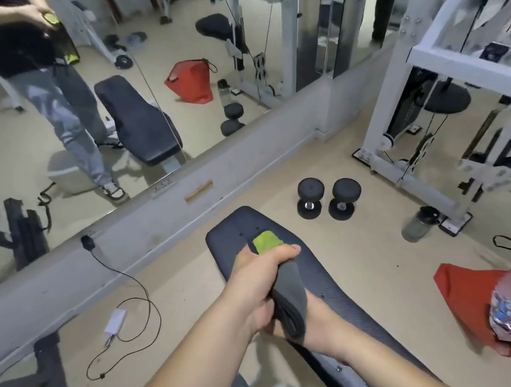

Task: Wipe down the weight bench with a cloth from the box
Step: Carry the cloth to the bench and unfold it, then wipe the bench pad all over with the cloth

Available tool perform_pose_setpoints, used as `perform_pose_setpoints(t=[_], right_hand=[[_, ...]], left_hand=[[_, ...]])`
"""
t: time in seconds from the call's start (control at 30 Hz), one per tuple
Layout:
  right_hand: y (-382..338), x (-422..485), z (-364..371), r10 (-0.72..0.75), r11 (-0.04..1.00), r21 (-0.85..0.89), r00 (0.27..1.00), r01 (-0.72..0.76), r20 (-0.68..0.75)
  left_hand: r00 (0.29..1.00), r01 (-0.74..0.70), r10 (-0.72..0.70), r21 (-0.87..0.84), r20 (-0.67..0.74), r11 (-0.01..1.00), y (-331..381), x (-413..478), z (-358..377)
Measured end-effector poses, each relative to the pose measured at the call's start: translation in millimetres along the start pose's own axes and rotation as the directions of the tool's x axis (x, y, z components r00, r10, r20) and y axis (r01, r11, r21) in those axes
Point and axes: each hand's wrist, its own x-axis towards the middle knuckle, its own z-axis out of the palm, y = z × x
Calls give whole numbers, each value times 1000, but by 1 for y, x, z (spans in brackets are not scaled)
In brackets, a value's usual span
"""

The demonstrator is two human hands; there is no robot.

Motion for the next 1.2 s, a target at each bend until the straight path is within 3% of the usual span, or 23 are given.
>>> perform_pose_setpoints(t=[0.07, 0.17, 0.33, 0.47, 0.63, 0.73, 0.8, 0.87, 0.93, 1.0, 1.1, 1.17, 1.2], right_hand=[[-4, 22, 9, 42, 998, 62, 982, -31, -186], [-10, 62, 14, 254, 882, 467, 901, -67, -351], [-21, 152, 38, 478, 668, 742, 800, -63, -363], [-28, 207, 58, 549, 480, 877, 785, -14, -288], [30, 259, 43, 570, 528, 849, 741, 0, -355], [83, 277, 19, 554, 637, 770, 680, 26, -481], [122, 290, -4, 519, 736, 676, 600, 50, -609], [157, 308, -24, 428, 872, 490, 513, -17, -744], [187, 329, -32, 220, 974, 221, 483, -56, -847], [217, 356, -33, -32, 976, -137, 509, -169, -860], [281, 398, -26, -164, 806, -489, 667, -335, -727], [320, 420, -17, -246, 726, -624, 739, -288, -627], [330, 427, -16, -292, 698, -664, 740, -268, -605]], left_hand=[[1000, 2, -3, 33, 26, 999, 15, 21, -18], [999, -24, 21, 125, 24, 992, 33, 66, -66], [991, 81, -106, 276, 79, 958, 40, 154, -148], [980, 85, -147, 386, 134, 919, 35, 216, -185], [985, -61, -49, 588, 168, 806, -5, 288, -207], [990, -61, -38, 653, 135, 755, -49, 335, -218], [992, -69, -20, 658, 126, 750, -84, 371, -221], [993, -98, 31, 637, 115, 765, -119, 406, -218], [989, -132, 63, 606, 134, 784, -153, 437, -210], [973, -221, 128, 623, 191, 751, -184, 469, -200], [925, -379, 271, 653, 265, 656, -220, 507, -191], [878, -474, 368, 651, 305, 593, -240, 530, -192], [851, -515, 421, 655, 313, 553, -248, 540, -193]])
